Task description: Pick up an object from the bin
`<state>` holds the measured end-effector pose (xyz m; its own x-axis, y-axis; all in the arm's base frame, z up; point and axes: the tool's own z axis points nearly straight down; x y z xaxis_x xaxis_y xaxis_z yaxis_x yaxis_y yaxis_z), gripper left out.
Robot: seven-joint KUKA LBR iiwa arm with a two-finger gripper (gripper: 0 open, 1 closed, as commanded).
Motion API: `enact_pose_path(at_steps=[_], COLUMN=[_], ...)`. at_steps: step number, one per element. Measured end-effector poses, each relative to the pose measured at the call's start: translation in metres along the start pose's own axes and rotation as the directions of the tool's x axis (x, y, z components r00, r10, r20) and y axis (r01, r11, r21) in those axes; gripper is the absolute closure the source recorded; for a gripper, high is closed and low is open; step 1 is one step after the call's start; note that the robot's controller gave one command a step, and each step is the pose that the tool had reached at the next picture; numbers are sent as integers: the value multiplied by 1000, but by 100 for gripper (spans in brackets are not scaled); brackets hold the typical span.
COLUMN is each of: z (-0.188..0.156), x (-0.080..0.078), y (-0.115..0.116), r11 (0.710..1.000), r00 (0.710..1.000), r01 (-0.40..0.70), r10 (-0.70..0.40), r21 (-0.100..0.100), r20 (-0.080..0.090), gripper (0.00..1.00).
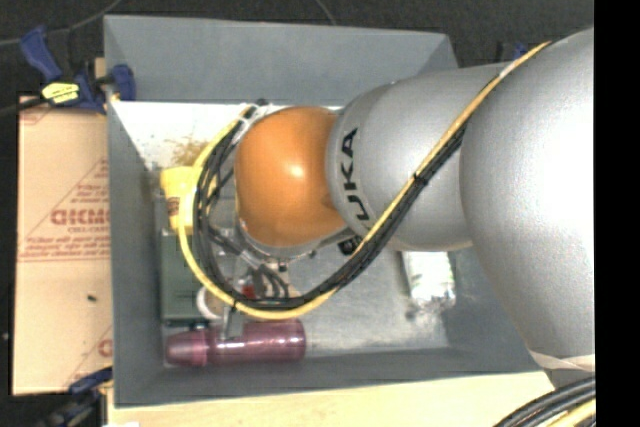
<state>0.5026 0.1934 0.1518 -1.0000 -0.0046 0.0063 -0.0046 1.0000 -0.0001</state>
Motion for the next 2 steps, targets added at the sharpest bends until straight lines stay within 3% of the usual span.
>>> enact_pose_path(at_steps=[1,2], z=[-5,-76], x=[-2,0], y=[-1,-1], r11=[1000,1000], r00=[1000,1000], r01=[-4,9], r10=[4,-9], r21=[-2,2], r20=[8,2], gripper=[0,0])
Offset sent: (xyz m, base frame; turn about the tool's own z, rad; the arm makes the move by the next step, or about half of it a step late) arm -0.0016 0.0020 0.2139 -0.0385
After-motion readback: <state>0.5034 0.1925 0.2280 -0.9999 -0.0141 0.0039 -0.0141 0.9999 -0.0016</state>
